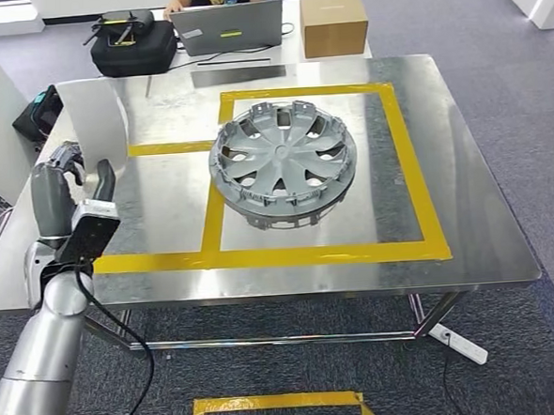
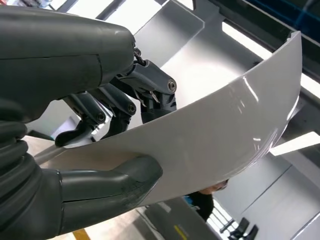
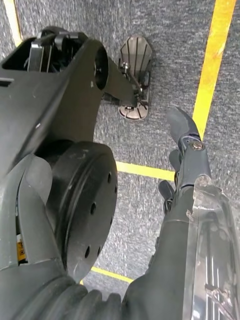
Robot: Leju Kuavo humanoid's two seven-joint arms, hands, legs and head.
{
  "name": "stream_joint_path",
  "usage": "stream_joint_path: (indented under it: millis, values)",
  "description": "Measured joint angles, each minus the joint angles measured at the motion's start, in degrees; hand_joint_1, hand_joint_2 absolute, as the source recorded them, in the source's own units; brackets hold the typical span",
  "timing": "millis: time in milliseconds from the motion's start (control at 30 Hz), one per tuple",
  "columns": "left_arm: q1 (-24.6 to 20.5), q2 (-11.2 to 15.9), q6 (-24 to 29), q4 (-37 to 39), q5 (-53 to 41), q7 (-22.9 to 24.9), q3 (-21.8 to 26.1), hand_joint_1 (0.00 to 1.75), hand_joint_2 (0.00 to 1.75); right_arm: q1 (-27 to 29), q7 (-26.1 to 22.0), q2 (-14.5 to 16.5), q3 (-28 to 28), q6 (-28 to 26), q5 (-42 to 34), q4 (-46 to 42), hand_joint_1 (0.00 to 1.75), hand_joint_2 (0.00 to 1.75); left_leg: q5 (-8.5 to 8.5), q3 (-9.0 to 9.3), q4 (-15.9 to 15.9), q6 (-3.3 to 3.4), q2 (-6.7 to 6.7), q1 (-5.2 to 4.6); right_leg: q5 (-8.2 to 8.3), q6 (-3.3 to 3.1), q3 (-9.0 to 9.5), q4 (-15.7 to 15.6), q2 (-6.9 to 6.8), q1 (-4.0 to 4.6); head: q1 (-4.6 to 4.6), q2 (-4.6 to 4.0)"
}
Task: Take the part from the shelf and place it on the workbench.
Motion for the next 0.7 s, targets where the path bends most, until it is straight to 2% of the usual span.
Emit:
stream_joint_path:
  millis: [233, 433, 700]
  values:
    - [-8.9, -1.1, 3.6, 15.9, -10.7, 3.1, -3.5, 1.75, 1.75, -0.3, 1.2, 0.0, 1.4, 0.8, 1.4, 0.0, 0.00, 1.75, 0.05, -0.05, 0.0, 0.02, -0.01, -0.03, 0.08, 0.07, -0.05, -0.1, 0.00, -0.04, 0.00, 0.00]
    - [-15.3, -2.4, 6.6, 29.2, -23.9, 9.5, -8.4, 1.75, 1.75, -0.7, 1.6, 0.0, 2.5, 1.3, 2.2, 0.0, 0.00, 1.75, 0.02, -0.09, 0.0, 0.06, 0.00, -0.05, 0.07, 0.08, -0.07, -0.1, 0.00, -0.07, 0.00, 0.00]
    - [-21.5, -5.2, 3.5, 47.1, -40.0, 19.6, -16.9, 1.75, 1.75, -1.1, 2.5, 0.0, 3.7, 1.9, 2.7, 0.0, 0.00, 1.75, 0.01, -0.12, 0.0, 0.08, -0.01, -0.11, 0.06, 0.10, -0.08, -0.1, -0.01, -0.13, 0.01, 0.00]
